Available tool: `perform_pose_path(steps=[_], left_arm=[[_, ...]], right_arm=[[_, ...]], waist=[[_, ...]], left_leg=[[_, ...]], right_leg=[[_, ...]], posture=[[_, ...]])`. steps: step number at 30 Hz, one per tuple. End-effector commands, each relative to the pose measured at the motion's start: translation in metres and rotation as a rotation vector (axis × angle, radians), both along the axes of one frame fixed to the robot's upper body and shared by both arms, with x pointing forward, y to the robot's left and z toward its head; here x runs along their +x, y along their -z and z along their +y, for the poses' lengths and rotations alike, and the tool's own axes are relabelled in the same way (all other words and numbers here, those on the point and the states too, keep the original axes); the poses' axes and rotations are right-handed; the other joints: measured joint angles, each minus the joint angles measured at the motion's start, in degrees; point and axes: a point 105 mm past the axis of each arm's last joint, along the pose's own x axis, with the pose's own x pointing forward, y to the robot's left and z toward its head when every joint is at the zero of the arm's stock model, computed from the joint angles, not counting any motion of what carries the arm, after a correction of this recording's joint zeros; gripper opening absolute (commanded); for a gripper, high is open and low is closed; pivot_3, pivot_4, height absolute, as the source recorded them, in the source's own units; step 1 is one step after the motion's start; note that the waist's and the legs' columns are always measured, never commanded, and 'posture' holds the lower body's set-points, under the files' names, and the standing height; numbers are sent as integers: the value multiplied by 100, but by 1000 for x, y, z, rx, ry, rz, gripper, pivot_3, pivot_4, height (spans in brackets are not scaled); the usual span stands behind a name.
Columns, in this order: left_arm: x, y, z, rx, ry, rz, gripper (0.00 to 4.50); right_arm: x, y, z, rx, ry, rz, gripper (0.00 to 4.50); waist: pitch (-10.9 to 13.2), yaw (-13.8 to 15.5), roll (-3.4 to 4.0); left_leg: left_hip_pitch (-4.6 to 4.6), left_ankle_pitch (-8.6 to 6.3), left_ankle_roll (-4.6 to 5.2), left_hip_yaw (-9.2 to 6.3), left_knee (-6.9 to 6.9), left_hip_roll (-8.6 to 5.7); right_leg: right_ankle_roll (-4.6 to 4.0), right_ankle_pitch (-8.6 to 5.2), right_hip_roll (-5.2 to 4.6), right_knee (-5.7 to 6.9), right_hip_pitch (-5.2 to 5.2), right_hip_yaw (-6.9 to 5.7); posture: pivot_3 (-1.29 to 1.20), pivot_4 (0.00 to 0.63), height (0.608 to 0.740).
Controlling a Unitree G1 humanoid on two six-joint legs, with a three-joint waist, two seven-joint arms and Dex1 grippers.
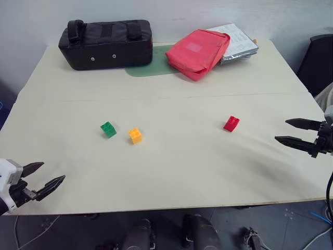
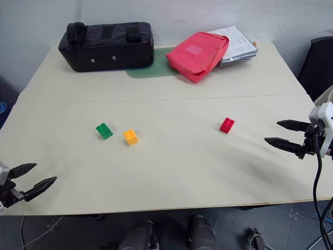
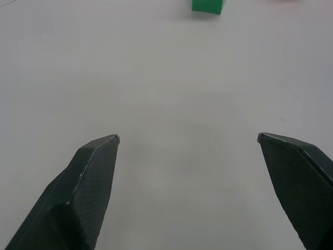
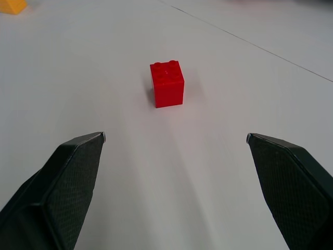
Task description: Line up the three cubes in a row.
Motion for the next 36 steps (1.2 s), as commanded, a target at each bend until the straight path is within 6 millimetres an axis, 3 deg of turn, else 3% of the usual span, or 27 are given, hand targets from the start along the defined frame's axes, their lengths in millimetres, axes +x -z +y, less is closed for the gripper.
perform_pose_path(steps=[1,14,23,30,36], left_arm=[[-1,-12,-3,-3,16,-49,4490],[7,-13,1,13,-12,-46,4490],[18,-18,-12,-3,39,-53,4490],[35,-38,-76,-70,341,-25,4490],[38,-61,-150,-112,733,7,4490]], right_arm=[[-4,-11,2,0,-4,-43,4500],[-7,-6,0,-10,45,-51,4500],[-2,-6,8,-67,36,-66,4500],[21,-4,40,-122,-50,-69,4500],[59,6,72,-174,-111,-47,4500]], waist=[[0,0,0],[0,5,0],[0,9,0],[0,1,0],[0,-28,0]], left_leg=[[0,0,0,0,0,0],[1,1,0,1,3,0],[1,2,0,0,4,0],[1,3,-4,0,15,0],[-4,9,-5,2,24,0]], right_leg=[[0,0,0,0,0,0],[0,0,1,3,1,0],[0,0,1,6,1,0],[0,0,2,16,2,2],[0,0,8,25,0,1]], posture=[[0,150,740],[0,150,740],[0,150,740],[0,150,740],[0,150,740]])
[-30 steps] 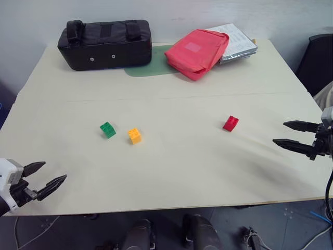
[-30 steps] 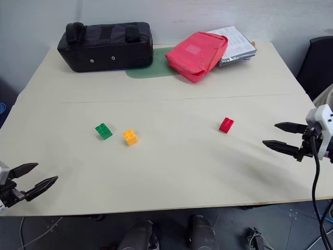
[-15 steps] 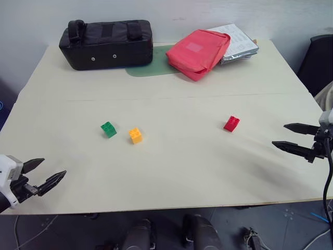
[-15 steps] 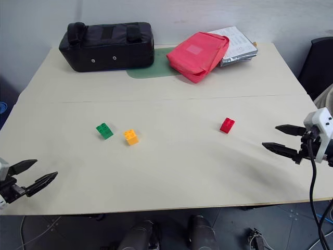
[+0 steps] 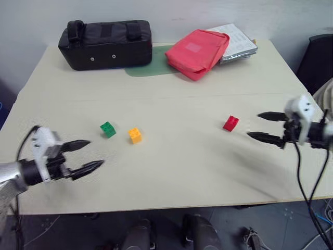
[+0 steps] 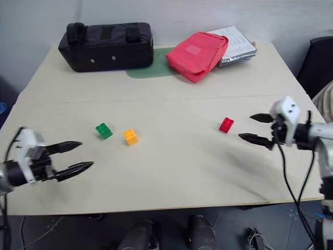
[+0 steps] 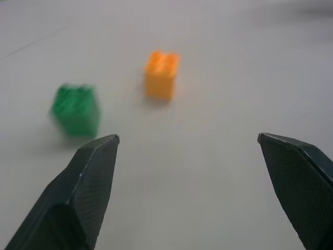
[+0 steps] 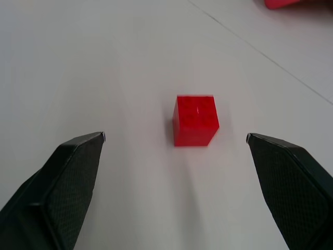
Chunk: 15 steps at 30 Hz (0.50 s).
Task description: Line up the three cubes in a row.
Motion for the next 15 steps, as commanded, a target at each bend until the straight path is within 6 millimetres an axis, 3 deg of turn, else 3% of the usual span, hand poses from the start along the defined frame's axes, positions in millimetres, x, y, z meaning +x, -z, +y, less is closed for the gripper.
perform_pose_path(steps=[1,5,11,15], left_arm=[[-4,-17,-37,-5,215,-4,4490],[1,-37,-63,-7,341,-37,4490],[3,-51,-76,-20,415,-57,4490],[1,-52,-82,-1,462,-65,4500]], right_arm=[[21,3,7,-45,20,-2,4500],[43,14,12,-58,62,33,4500],[55,28,14,-68,85,63,4500],[59,33,16,-60,88,67,3547]], waist=[[0,-4,0],[0,-26,-1],[1,-73,-1],[1,-89,-1]], left_leg=[[1,2,-1,0,1,0],[-6,16,0,2,12,0],[-17,19,4,2,12,0],[-16,24,7,1,17,0]], right_leg=[[0,0,2,0,2,-1],[0,0,13,9,2,-3],[5,2,20,12,1,-6],[10,4,22,15,4,-5]], posture=[[0,150,740],[0,150,740],[0,150,740],[0,150,740]])
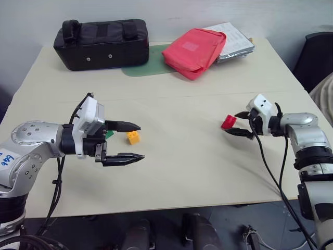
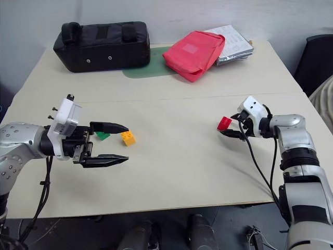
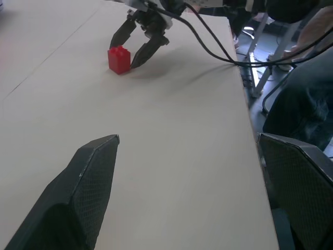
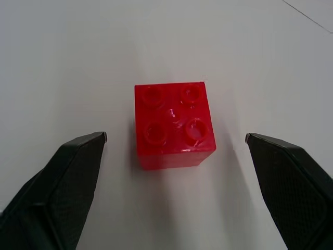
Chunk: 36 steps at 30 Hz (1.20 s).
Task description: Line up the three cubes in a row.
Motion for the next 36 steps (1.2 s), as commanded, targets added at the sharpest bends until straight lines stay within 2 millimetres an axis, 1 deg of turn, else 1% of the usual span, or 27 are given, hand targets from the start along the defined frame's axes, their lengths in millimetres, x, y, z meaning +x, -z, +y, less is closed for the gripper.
perform_pose_path(steps=[1,3,4,5,6,7,11,13,16,18,19,21,23,26,28,30,36], left_arm=[[-5,-5,-6,12,59,-33,4500],[-3,-5,-7,16,61,-34,4500],[-3,-5,-7,19,63,-35,4500],[-2,-5,-6,21,64,-36,4500],[-2,-5,-6,25,67,-36,4500],[-1,-4,-6,27,69,-36,4500],[1,-3,-6,35,79,-43,4500],[1,-3,-7,36,91,-42,4500],[-2,1,-8,56,116,-34,4500],[-6,11,-7,109,147,-32,4500],[-7,16,-6,136,162,-33,4500],[-11,27,-6,191,205,-50,4500],[-12,30,-6,201,229,-57,4500],[-11,29,-10,193,250,-67,4500],[-11,29,-13,189,262,-72,4500],[-10,30,-15,188,268,-74,4500],[-7,32,-16,181,260,-80,4500]], right_arm=[[4,-10,3,16,-17,-46,3193],[4,-11,6,32,-34,-48,2600],[4,-11,7,35,-45,-48,2158],[4,-11,9,36,-52,-48,1902],[2,-10,10,37,-70,-47,1515],[0,-10,12,40,-92,-48,1441],[-12,-12,18,58,-186,-40,1442],[-22,-14,23,66,-264,-38,1442],[-53,-17,37,66,-454,-27,1442],[-80,-17,50,55,-565,1,1442],[-91,-15,56,40,-605,16,1442],[-115,-1,68,-37,-702,19,1442],[-129,6,78,-66,-747,5,1442],[-131,15,84,-93,-725,-8,1442],[-132,25,84,-140,-727,-8,1442],[-133,32,83,-150,-724,3,1442],[-130,42,83,-148,-696,13,1442]], waist=[[0,-1,0],[0,-8,0],[0,-8,0],[0,-5,0],[0,-4,0],[0,-3,0],[0,8,0],[0,13,0],[0,43,0],[0,67,0],[0,86,1],[0,108,1],[1,126,-6],[1,144,-7],[1,149,-7],[1,163,-7],[2,156,-8]], left_leg=[[0,1,-1,0,0,0],[1,1,-2,0,0,1],[1,1,-2,0,0,1],[1,1,-3,0,0,1],[1,2,-3,-1,0,1],[0,1,-3,-1,0,1],[0,2,-3,-2,1,1],[0,2,-3,-4,1,1],[-2,1,-2,-11,1,1],[-3,1,-2,-11,1,1],[-2,1,-3,-12,2,1],[5,0,-5,-11,2,2],[14,-1,-8,-6,2,2],[18,0,-7,0,5,-1],[20,1,-7,0,6,-1],[18,0,-7,-2,5,-1],[14,2,-2,-1,8,-1]], right_leg=[[0,0,1,1,0,0],[0,0,3,1,0,1],[0,0,4,1,0,2],[0,0,4,1,0,2],[0,0,5,0,0,1],[0,0,5,0,0,1],[0,0,5,1,1,1],[0,0,4,0,2,0],[1,0,4,-3,5,-4],[1,0,4,-3,4,-5],[1,0,5,-2,6,-5],[1,0,6,-2,8,-4],[1,0,7,-7,11,1],[1,0,3,-7,10,8],[0,0,1,-6,10,9],[0,0,1,-7,10,6],[0,0,3,-4,10,5]], posture=[[0,150,740],[0,150,740],[0,150,740],[0,150,740],[0,150,740],[0,150,740],[0,150,740],[0,150,740],[0,150,740],[0,150,740],[0,150,740],[0,150,740],[0,150,740],[0,150,740],[0,150,740],[0,150,740],[0,150,740]])
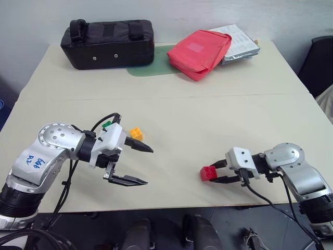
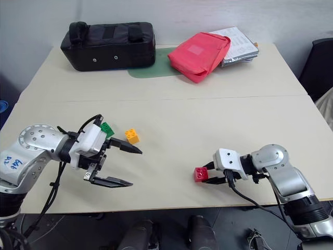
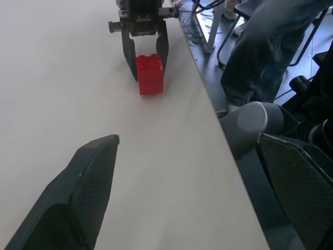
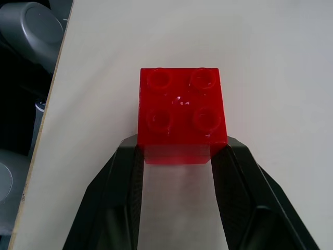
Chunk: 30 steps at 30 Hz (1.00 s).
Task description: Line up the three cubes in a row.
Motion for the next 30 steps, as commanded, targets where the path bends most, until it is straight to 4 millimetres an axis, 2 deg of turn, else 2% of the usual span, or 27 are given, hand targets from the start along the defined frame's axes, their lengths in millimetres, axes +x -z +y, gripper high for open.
perform_pose_path(steps=[1,2,6,11,14,17,20,22,24,26,28,30], left_arm=[[3,-5,0,-4,-2,-37,4500],[3,-4,1,-6,-9,-36,4500],[4,-2,5,-12,-43,-29,4500],[6,4,28,-49,-235,-16,4500],[2,10,59,-91,-471,-15,4500],[-15,24,96,-90,-703,5,4500],[-26,31,116,-97,-845,9,4500],[-35,40,139,-98,-985,-4,4500],[-41,43,145,-98,-1033,-10,4500],[-43,44,140,-81,-995,-14,4500],[-38,42,137,-72,-963,-28,4500],[-24,35,131,-82,-933,-52,4500]], right_arm=[[2,-1,1,8,2,-20,1442],[2,0,2,16,5,-12,1442],[2,-1,2,18,3,-11,2854],[3,-25,-2,60,15,-41,4473],[-4,-56,-6,126,12,-46,4473],[-9,-90,-8,233,34,-33,4473],[-9,-107,-11,292,75,-25,4473],[-7,-119,-13,330,112,-37,4473],[-6,-124,-14,345,128,-37,4473],[-8,-123,-13,345,130,-34,4473],[-9,-123,-12,344,129,-35,4473],[-9,-123,-10,345,129,-39,4473]], waist=[[0,-3,0],[0,-3,0],[0,-4,0],[0,-23,0],[0,-26,1],[0,-44,1],[-3,9,-11],[-3,63,-12],[-3,64,-12],[-3,101,-12],[-3,122,-11],[-3,145,-11]], left_leg=[[1,0,0,0,0,0],[3,0,0,0,1,0],[3,1,1,0,1,1],[2,0,1,-2,1,4],[0,-1,2,-4,0,5],[0,-5,6,-10,-5,7],[5,-7,3,-27,-5,9],[5,-13,3,-44,-5,4],[5,-20,5,-41,-5,2],[2,-24,2,-42,-8,3],[-1,-24,0,-43,-9,3],[-1,-24,0,-42,-9,3]], right_leg=[[0,0,0,-1,0,0],[0,0,0,-2,1,1],[0,0,0,0,1,1],[0,0,0,2,0,1],[0,0,-4,1,-1,1],[0,0,-7,-6,2,-1],[-2,-1,-10,-26,14,-11],[-6,0,-22,-27,20,-21],[-9,2,-28,-30,18,-18],[-12,0,-28,-32,14,-21],[-14,-1,-28,-32,11,-23],[-15,-1,-28,-31,10,-22]], posture=[[0,150,740],[0,150,740],[0,150,740],[0,150,740],[0,150,740],[0,150,740],[0,150,740],[0,150,740],[0,150,740],[0,150,740],[0,150,740],[0,150,740]])
